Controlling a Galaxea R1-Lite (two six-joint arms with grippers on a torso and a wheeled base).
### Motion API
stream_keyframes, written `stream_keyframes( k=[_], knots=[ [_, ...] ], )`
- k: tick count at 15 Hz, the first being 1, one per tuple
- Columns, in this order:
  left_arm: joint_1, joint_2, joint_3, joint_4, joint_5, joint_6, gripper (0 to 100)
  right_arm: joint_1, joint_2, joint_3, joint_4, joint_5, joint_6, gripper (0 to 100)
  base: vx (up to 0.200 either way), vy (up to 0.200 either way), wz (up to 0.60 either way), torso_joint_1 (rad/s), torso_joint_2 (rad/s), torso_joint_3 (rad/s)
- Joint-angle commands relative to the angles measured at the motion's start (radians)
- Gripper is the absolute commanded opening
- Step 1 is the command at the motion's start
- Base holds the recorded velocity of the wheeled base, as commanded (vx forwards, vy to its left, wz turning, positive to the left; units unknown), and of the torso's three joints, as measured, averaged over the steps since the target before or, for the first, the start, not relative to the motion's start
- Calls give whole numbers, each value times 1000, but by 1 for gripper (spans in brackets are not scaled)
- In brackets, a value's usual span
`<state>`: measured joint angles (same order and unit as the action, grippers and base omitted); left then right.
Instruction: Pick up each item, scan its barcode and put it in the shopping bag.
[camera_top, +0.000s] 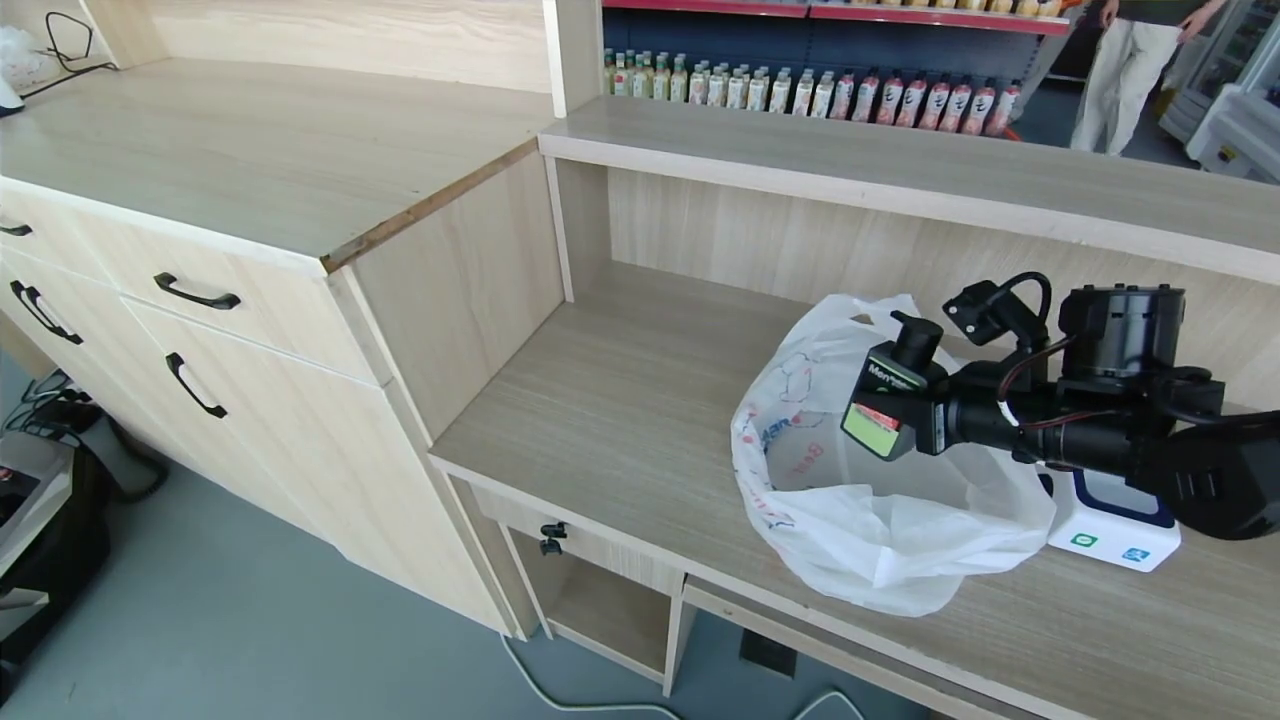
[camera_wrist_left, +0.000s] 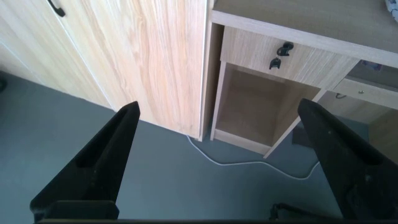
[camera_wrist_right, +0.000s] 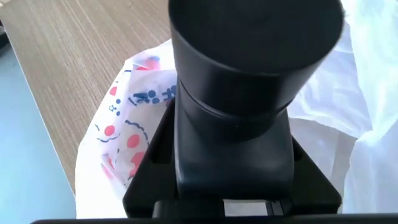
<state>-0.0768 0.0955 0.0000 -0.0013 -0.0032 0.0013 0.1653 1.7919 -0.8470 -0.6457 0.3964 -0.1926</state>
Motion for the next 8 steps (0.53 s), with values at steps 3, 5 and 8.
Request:
stream_keyframes(
  k=[3,5,8],
  knots=[
    [0,0,0,0,0,0,100,-1,14,82,-48,10,-36,0,0,0,0,0,0,0],
    [0,0,0,0,0,0,100,0,23,118,-98,39,-48,0,0,0,0,0,0,0],
    [0,0,0,0,0,0,100,0,30,151,-126,59,-53,0,0,0,0,0,0,0]
  ],
)
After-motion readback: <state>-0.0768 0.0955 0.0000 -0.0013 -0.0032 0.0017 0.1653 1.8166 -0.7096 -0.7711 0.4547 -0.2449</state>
